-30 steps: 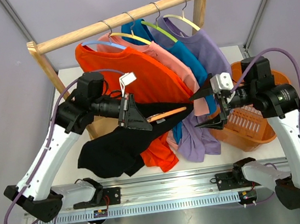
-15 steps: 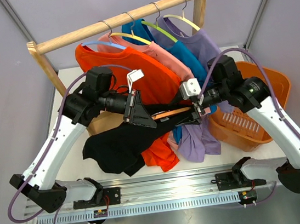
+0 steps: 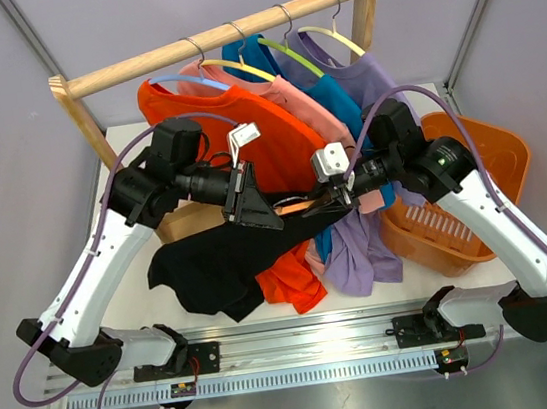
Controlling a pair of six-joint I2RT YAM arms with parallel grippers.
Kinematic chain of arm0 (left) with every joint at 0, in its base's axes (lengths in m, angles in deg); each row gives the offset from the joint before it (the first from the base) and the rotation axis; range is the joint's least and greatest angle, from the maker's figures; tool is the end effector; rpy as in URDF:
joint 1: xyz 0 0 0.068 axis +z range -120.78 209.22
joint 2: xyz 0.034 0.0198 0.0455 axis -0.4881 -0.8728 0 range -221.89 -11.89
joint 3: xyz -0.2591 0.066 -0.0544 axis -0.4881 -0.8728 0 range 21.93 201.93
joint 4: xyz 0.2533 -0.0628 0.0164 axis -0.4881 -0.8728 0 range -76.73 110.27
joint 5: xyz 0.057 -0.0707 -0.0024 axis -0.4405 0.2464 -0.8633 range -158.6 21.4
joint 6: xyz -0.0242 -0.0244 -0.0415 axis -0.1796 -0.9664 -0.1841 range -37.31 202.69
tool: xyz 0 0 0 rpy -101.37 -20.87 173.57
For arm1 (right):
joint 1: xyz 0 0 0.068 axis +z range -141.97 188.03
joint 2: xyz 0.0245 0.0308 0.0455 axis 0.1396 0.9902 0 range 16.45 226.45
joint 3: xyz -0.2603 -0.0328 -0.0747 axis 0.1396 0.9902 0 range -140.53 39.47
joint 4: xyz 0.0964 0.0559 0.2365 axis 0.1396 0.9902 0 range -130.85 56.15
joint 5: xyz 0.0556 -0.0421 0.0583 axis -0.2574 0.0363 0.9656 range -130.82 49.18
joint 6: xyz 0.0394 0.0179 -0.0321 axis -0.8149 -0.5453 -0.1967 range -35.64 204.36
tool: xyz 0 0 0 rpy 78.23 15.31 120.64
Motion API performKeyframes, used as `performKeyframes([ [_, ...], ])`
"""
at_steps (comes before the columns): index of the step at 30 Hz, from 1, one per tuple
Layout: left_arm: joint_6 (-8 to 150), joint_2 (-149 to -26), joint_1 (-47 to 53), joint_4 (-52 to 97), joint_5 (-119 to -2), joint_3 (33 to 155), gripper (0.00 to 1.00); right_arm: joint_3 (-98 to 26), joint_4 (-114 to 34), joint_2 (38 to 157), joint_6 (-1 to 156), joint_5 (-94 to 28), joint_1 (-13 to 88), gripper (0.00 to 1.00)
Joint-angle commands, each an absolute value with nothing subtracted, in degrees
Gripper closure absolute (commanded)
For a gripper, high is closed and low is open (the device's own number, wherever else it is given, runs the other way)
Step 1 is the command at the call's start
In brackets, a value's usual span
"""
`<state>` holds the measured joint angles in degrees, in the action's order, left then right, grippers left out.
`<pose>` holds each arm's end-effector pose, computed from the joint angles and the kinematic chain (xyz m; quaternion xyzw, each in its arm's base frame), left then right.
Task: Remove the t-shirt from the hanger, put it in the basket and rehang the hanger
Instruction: Remove the tshirt from the hanger
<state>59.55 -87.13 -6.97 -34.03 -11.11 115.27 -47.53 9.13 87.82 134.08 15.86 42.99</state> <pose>0.1777 -0.1672 0.4470 0.3050 0.7521 -0.5690 0.1325 0.1737 0.1577 0.4346 -0.6881 0.4261 0.3636 0.4613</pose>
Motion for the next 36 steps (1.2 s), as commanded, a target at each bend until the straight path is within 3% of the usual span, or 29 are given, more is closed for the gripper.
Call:
performKeyframes([
  [1, 62.2, -86.6, -7.3, -32.5, -16.2, 119.6, 1.00, -48.5, 5.6, 86.7, 132.1, 13.9, 43.4, 0.92],
  [2, 62.3, -86.4, -7.2, -33.0, -17.4, 119.8, 1.00, -48.2, 5.2, 86.5, 131.3, 13.3, 43.4, 1.00],
  [5, 62.0, -85.5, -6.8, -33.8, -23.0, 120.7, 0.97, -46.6, 3.7, 85.3, 129.8, 11.5, 43.4, 1.00],
  [8, 61.7, -84.0, -6.6, -33.9, -27.8, 121.1, 0.87, -44.6, 1.3, 83.7, 126.7, 8.8, 43.4, 1.00],
  [10, 61.4, -82.6, -6.6, -33.9, -31.8, 121.2, 0.68, -43.8, 0.1, 82.7, 125.4, 7.4, 43.4, 1.00],
  [12, 61.2, -81.4, -6.5, -33.4, -34.1, 121.0, 0.63, -43.3, -0.2, 82.2, 124.1, 6.0, 43.4, 1.00],
  [14, 60.6, -80.0, -6.5, -33.1, -36.8, 120.7, 0.45, -42.6, -0.3, 81.4, 123.4, 5.6, 43.4, 1.00],
  [17, 60.6, -78.3, -6.5, -32.8, -40.8, 120.6, 0.31, -41.8, -0.6, 80.7, 121.3, 4.6, 43.4, 1.00],
  [20, 59.7, -77.3, -6.5, -34.0, -46.4, 121.8, 0.23, -41.4, -1.4, 80.5, 117.6, 1.6, 43.4, 1.00],
  [29, 48.8, -75.1, -9.5, -40.3, -60.9, 120.3, 0.23, -41.6, -1.8, 81.0, 103.8, -5.2, 43.4, 1.00],
  [36, 36.8, -77.5, -21.0, -35.7, -78.9, 115.5, 0.24, -43.0, -1.5, 83.9, 101.8, -7.8, 46.2, 1.00],
])
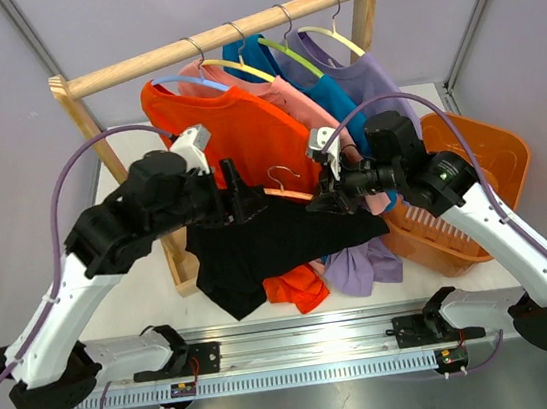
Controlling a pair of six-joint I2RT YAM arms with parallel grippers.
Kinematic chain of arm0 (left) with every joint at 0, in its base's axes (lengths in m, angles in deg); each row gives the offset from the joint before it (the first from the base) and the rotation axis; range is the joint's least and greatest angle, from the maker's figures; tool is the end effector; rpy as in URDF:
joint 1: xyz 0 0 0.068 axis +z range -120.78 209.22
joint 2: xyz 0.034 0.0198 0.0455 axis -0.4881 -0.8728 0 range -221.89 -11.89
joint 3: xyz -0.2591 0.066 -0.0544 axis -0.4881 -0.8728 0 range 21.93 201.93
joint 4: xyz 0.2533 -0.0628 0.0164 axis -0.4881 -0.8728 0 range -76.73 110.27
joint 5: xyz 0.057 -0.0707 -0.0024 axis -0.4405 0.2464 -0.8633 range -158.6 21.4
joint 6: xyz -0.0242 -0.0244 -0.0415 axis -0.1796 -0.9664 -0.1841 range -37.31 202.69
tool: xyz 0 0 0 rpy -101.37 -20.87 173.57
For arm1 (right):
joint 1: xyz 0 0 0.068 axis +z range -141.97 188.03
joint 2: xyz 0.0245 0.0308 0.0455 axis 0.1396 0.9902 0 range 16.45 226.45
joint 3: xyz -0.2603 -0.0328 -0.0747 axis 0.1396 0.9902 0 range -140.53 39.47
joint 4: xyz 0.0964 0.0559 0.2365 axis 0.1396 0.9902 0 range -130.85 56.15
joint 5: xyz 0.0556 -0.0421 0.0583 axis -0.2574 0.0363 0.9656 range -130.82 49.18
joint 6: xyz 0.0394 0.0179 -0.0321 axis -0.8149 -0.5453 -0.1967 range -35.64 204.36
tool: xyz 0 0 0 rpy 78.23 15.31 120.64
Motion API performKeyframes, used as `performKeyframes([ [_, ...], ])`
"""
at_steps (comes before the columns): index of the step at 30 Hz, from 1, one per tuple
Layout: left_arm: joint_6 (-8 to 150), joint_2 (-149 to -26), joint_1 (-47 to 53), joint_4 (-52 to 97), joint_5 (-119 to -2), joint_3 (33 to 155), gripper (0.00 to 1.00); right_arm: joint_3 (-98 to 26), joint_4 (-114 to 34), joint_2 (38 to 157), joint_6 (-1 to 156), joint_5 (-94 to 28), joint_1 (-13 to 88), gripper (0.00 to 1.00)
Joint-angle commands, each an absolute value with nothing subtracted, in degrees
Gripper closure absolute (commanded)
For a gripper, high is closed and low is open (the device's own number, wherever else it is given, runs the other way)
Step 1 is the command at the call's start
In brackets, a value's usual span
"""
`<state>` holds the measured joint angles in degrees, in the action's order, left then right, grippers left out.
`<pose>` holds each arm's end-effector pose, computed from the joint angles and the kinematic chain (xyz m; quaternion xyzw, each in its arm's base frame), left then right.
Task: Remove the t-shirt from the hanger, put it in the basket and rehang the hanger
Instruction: Remove the tshirt from the hanger
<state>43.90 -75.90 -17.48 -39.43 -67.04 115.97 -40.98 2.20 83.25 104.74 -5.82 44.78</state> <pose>0.1238 -0.1328 0.4712 0.0664 0.8620 -0.3496 0.3610 0.1719 0.1538 0.4215 -0.5270 0.6506 0.3255 0.4393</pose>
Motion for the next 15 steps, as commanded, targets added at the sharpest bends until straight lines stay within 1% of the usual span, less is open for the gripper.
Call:
performKeyframes([
  [1, 36.0, -78.5, -22.1, -35.3, -80.8, 115.6, 0.24, -43.1, -1.3, 84.1, 101.3, -7.9, 46.5, 1.00],
  [7, 31.0, -81.5, -25.3, -32.7, -87.7, 114.7, 0.27, -43.9, -2.1, 85.3, 99.5, -7.4, 47.3, 1.00],
  [9, 29.3, -82.4, -25.7, -33.8, -89.7, 114.7, 0.32, -44.4, -2.4, 85.4, 99.0, -7.3, 47.4, 1.00],
  [11, 28.3, -82.9, -26.2, -35.4, -92.0, 114.7, 0.32, -44.6, -2.7, 85.4, 98.3, -7.1, 47.4, 1.00],
  [15, 28.2, -82.6, -26.9, -36.0, -94.3, 114.2, 0.40, -44.9, -2.9, 85.4, 96.9, -6.3, 47.4, 1.00],
])
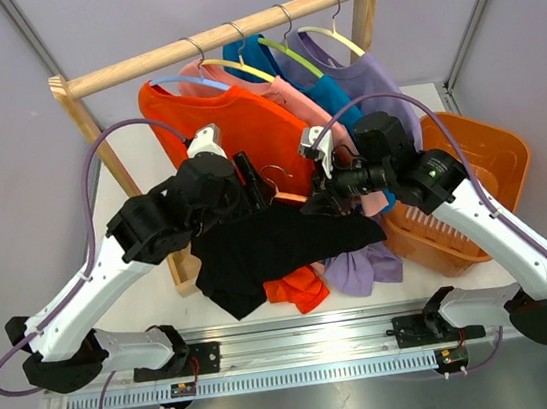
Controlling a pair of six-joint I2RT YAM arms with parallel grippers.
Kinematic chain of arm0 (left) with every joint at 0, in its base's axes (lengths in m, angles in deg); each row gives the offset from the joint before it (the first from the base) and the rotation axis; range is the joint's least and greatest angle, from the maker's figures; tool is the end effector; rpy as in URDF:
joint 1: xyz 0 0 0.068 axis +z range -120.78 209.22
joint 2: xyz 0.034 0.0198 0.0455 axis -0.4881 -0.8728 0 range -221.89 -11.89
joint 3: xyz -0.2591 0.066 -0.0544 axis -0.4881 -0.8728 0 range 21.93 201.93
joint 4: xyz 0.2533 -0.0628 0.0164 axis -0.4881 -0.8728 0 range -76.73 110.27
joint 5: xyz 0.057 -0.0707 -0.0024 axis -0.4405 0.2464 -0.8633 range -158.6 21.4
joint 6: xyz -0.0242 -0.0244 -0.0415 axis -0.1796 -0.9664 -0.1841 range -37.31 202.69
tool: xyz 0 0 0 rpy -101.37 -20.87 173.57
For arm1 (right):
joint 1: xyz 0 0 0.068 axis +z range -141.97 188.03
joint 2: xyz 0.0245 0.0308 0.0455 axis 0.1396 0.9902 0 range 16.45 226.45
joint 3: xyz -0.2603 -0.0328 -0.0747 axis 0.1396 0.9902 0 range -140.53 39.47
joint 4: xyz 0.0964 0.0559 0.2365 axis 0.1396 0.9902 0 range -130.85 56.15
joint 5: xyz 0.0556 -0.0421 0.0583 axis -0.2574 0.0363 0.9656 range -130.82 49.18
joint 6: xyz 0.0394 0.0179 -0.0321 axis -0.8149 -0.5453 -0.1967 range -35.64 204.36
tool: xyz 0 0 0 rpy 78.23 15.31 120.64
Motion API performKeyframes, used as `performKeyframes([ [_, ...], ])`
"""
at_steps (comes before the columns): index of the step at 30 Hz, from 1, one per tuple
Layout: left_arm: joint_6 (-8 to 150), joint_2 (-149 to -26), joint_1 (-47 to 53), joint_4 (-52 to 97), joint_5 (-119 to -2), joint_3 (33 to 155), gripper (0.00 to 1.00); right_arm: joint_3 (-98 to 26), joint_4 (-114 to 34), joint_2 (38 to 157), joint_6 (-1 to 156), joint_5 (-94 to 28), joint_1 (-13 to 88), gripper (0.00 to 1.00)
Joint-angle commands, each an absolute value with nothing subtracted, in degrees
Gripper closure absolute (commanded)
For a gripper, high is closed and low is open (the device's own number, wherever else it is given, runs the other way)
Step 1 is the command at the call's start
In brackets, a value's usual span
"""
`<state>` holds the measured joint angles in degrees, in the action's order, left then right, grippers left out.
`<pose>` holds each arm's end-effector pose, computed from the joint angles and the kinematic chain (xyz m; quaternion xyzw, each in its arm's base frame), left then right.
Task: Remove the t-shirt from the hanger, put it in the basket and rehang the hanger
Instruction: Remove the tshirt from the hanger
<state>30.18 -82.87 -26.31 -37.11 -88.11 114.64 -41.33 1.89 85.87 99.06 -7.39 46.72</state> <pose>0.1381 -0.1801 0.4469 -0.0543 0.8785 -0.2756 0.3864 0.1783 0.1679 0.4137 -0.5010 0.6828 0.3428 0.4066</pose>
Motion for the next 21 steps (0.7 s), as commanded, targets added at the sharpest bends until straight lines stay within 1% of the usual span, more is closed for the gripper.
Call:
performKeyframes([
  [1, 28.5, -82.6, -26.9, -35.8, -94.3, 114.0, 0.41, -45.0, -2.7, 85.4, 96.6, -6.2, 47.4, 1.00],
  [9, 29.0, -81.6, -27.0, -33.4, -94.4, 110.6, 0.47, -45.7, -3.1, 85.8, 94.7, -3.8, 47.4, 1.00],
  [14, 29.0, -81.7, -27.0, -33.3, -96.3, 110.3, 0.57, -45.9, -3.3, 85.6, 93.0, -2.4, 47.5, 1.00],
  [21, 30.7, -79.5, -27.0, -33.4, -96.0, 109.0, 0.59, -46.6, -3.3, 85.7, 92.5, -2.5, 47.3, 1.00],
])
